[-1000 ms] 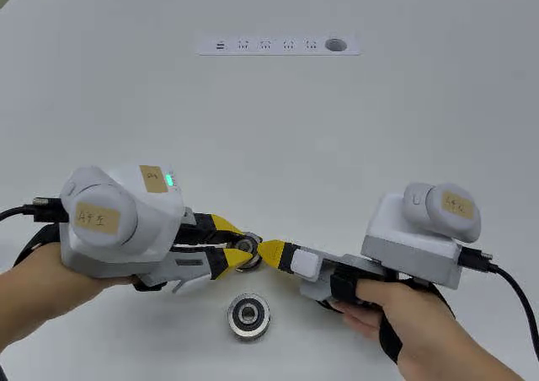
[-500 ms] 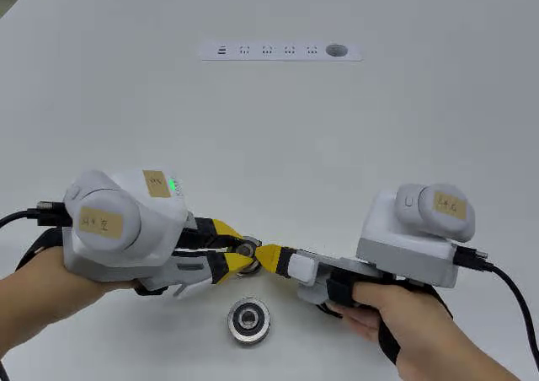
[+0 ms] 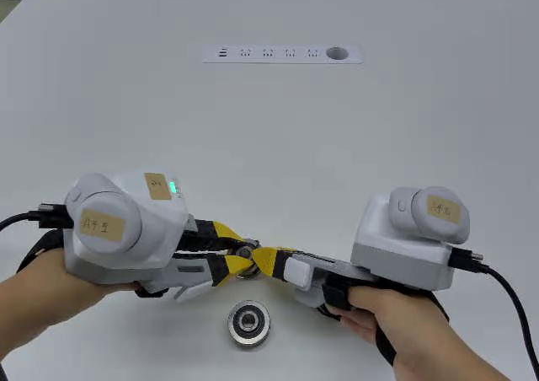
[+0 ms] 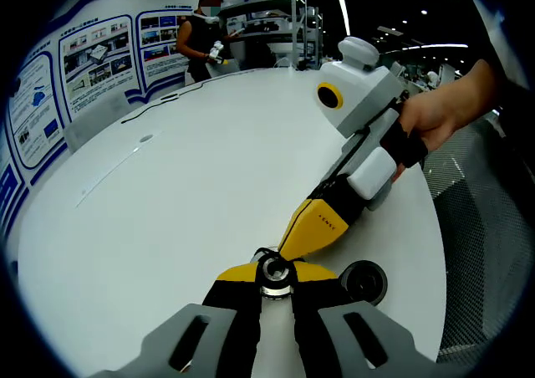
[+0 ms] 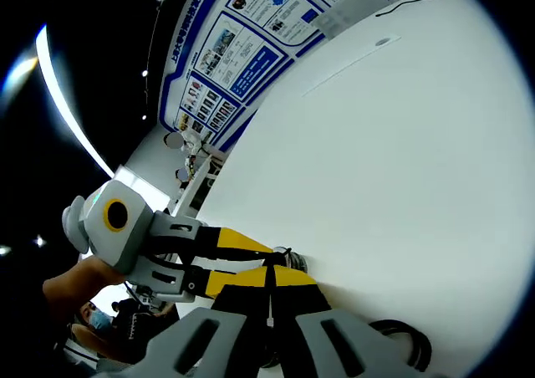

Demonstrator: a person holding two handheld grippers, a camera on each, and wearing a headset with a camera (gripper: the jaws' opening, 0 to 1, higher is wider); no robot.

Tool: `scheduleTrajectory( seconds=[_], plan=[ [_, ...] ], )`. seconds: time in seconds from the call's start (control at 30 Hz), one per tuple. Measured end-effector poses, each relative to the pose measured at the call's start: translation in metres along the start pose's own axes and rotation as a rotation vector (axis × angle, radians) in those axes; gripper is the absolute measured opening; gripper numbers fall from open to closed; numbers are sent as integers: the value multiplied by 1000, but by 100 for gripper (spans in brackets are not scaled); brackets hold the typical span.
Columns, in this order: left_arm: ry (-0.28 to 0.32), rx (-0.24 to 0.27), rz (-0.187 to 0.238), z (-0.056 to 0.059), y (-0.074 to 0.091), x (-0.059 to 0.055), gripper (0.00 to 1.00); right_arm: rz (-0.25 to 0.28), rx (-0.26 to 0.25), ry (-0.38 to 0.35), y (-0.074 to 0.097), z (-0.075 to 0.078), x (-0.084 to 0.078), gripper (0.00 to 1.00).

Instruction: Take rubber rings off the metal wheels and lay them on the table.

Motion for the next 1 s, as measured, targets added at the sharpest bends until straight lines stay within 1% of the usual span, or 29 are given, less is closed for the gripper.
scheduleTrajectory(
  seconds=[0.03, 0.07, 0.17, 0.4, 0.83, 1.0],
  plan=[
    [-1, 0, 1, 0, 0, 0, 13, -1, -7, -6, -2, -1, 0, 1],
    [0, 0, 1, 0, 0, 0, 13, -4, -4, -29, -3, -2, 1, 1],
    [2, 0, 2, -1, 1, 1, 13, 0, 11, -17, -4, -6, 4, 1],
    [0, -2, 4, -1, 2, 1, 13, 5, 10, -34, -2, -5, 5, 1],
    [1, 10, 10, 1, 2, 0, 14, 24, -5, -114, 3, -4, 8, 1],
    [-22, 19, -2, 2, 2, 0, 14, 25, -14, -125, 3, -5, 8, 1]
  ],
)
Point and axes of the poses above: the centre of the closed fingertips' face, and the gripper's own axes: y roughly backward along the fingers, z roughly to its right, x roughly out of its top, the point moved 6 cm from there along y, roughly backward along the fingers, and after that the axes turned 5 degrees about y, right-handed, at the moved point
